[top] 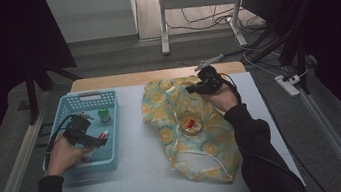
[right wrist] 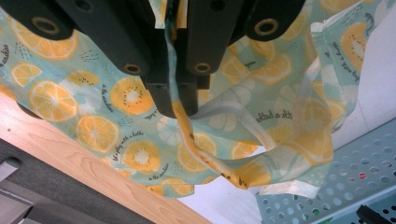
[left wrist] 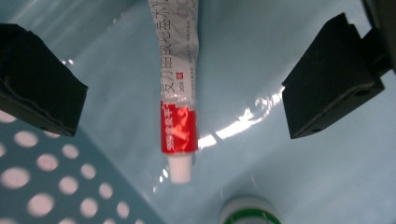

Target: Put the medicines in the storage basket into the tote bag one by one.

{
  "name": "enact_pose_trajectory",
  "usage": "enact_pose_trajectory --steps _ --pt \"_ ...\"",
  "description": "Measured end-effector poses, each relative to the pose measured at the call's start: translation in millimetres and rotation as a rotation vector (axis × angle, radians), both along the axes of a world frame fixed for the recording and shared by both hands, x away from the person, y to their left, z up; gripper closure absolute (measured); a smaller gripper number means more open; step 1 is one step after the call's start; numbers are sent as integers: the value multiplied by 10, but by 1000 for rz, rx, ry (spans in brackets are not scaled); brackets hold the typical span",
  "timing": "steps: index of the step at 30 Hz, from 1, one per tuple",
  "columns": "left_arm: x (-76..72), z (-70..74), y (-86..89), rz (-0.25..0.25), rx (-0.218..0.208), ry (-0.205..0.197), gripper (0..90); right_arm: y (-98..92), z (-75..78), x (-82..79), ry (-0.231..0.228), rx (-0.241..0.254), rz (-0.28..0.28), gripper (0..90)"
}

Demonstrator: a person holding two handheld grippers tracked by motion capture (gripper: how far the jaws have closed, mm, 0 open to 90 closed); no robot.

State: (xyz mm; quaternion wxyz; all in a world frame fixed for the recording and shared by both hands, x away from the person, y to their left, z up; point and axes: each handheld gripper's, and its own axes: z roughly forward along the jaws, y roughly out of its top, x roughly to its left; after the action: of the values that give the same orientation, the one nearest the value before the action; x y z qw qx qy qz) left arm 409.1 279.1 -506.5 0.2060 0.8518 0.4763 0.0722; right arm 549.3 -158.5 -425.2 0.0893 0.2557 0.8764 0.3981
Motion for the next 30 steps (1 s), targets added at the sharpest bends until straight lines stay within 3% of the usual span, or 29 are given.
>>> enact_pose_trajectory --steps 5,9,13,16,21,30 --pt "24 -69 -60 19 85 42 47 1 -1 -4 1 0 3 900" --pt "22 -114 -110 -12 131 66 136 8 -8 -6 3 -1 3 900" --pt "20 -105 -100 -31 70 99 314 11 -8 -9 4 -2 3 900" --pt "13 -94 -93 -4 57 98 415 8 -4 -11 0 0 4 900" --pt "19 -84 -70 18 35 101 694 13 3 -20 -1 1 6 900" --pt "31 -69 -74 43 28 114 718 5 4 -18 -2 2 4 900"
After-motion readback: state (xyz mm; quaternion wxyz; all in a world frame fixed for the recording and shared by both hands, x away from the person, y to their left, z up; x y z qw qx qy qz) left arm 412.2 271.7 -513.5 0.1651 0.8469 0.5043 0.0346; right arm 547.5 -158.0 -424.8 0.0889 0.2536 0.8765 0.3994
